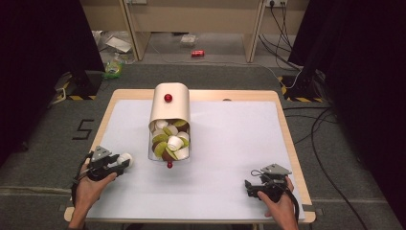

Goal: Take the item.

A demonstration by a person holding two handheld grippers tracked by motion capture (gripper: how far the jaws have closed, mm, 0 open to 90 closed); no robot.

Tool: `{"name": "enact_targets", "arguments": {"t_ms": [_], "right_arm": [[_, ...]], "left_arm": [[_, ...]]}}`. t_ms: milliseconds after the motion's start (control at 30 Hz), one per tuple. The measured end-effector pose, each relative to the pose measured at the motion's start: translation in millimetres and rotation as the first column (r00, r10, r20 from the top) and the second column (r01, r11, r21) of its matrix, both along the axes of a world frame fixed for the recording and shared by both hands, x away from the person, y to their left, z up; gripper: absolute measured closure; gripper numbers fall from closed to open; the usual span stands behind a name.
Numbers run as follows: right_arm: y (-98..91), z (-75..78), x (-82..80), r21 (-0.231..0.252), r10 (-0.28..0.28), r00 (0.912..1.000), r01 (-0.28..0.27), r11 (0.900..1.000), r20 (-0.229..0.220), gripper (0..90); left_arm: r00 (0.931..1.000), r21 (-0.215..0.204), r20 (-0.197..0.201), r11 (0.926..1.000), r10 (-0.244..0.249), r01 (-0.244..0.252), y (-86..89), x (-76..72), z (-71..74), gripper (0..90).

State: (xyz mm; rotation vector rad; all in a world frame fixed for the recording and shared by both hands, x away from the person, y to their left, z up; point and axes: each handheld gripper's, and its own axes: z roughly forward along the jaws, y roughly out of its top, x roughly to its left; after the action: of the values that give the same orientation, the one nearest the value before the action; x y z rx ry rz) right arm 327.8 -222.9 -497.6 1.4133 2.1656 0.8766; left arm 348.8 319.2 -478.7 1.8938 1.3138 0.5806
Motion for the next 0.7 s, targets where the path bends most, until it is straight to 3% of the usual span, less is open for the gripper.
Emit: {"name": "enact_targets", "arguments": {"t_ms": [67, 333, 700], "right_arm": [[0.0, 0.0, 0.0, 0.000, 0.000, 1.0000, 0.000, 1.0000, 0.000, 0.3], [-0.1, 0.0, 0.1, -0.001, 0.002, 1.0000, -0.002, 1.0000, 0.001, 0.4], [0.0, 0.0, 0.0, 0.000, 0.000, 1.0000, 0.000, 1.0000, 0.000, 0.4]], "left_arm": [[1.0000, -0.006, 0.008, 1.0000, -0.001, 0.001, 0.5, -0.5, 0.8, 62.0], [0.9998, 0.005, -0.018, 0.9999, -0.011, 0.011, -1.2, 0.0, -0.5, 52.6], [1.0000, -0.017, -0.008, 0.9998, -0.002, 0.002, -0.4, -2.8, 10.0, 32.8]]}}
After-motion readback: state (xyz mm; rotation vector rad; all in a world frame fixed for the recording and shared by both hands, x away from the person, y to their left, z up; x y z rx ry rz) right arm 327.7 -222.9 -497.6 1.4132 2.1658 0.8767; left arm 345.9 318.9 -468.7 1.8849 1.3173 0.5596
